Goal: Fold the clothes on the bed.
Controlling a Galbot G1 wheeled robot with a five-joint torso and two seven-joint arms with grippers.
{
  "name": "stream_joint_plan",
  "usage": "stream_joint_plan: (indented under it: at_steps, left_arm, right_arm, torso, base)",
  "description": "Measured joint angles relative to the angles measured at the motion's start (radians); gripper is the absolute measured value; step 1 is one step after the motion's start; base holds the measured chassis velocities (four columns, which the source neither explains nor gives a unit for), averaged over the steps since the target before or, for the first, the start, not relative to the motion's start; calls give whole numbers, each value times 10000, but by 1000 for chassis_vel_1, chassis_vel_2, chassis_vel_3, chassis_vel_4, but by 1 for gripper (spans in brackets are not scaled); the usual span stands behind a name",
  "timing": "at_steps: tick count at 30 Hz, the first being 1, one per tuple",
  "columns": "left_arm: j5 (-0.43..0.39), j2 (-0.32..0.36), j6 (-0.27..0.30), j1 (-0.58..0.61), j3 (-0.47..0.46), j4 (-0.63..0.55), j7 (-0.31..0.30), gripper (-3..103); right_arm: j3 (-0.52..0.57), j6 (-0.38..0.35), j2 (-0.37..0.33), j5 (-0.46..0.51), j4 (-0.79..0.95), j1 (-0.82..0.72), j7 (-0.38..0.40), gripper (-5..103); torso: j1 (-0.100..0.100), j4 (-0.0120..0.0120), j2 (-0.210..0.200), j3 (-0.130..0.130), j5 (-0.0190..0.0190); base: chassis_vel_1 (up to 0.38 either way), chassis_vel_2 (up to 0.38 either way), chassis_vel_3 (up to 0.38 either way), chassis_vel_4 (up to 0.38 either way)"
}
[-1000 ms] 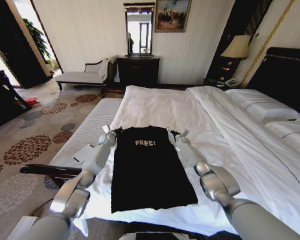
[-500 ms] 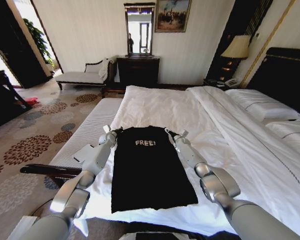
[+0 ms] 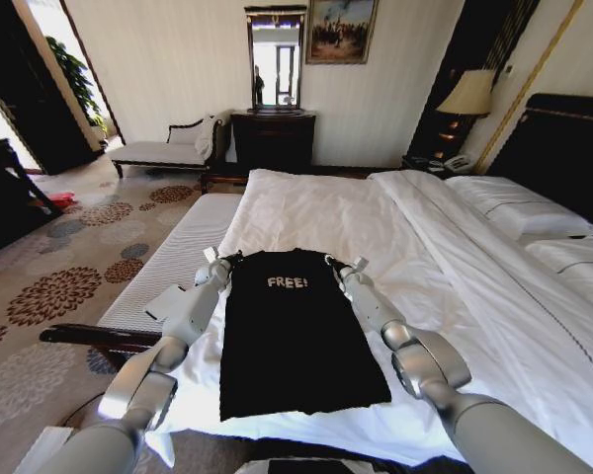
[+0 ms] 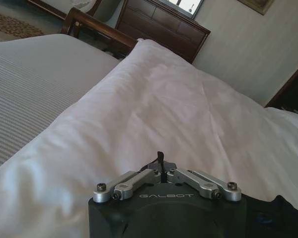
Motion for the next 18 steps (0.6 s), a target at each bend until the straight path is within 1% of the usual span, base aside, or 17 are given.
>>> stream_joint_plan:
  at_steps: [1, 3, 5, 6, 7, 13, 18]
  left_arm:
    - [2, 12, -3, 0, -8, 2, 1, 0]
    - [8, 27, -7, 0, -17, 3, 2, 0]
    - [19, 50, -22, 5, -29, 5, 6, 0]
    - [19, 50, -22, 5, -29, 5, 6, 0]
    - [27, 60, -32, 9, -33, 7, 6, 0]
    - [24, 116, -121, 1, -80, -63, -6, 0]
    - [-198, 313, -207, -138, -151, -278, -78, 0]
  right_arm:
    - [-13, 8, -4, -6, 31, -16, -26, 15]
    - [-31, 35, -16, -12, 74, -36, -73, 15]
    - [-82, 146, -46, -16, 186, -69, -165, 5]
    - [-82, 146, -46, -16, 186, -69, -165, 5]
    - [-97, 215, -62, -3, 278, -89, -178, 2]
    - [-156, 554, -205, 223, 952, -263, -136, 0]
    - [-115, 810, -448, 639, 1775, -498, 145, 0]
  torso:
    - [0, 0, 0, 0, 0]
    - [1, 0, 0, 0, 0]
    - [0, 0, 0, 0, 0]
    - [0, 0, 0, 0, 0]
    - [0, -1, 0, 0, 0]
    - [0, 0, 0, 0, 0]
    - [0, 0, 0, 0, 0]
  base:
    - [0, 0, 0, 0]
    - [0, 0, 0, 0]
    - [0, 0, 0, 0]
    - [0, 0, 0, 0]
    - [0, 0, 0, 0]
    - [0, 0, 0, 0]
    - [0, 0, 0, 0]
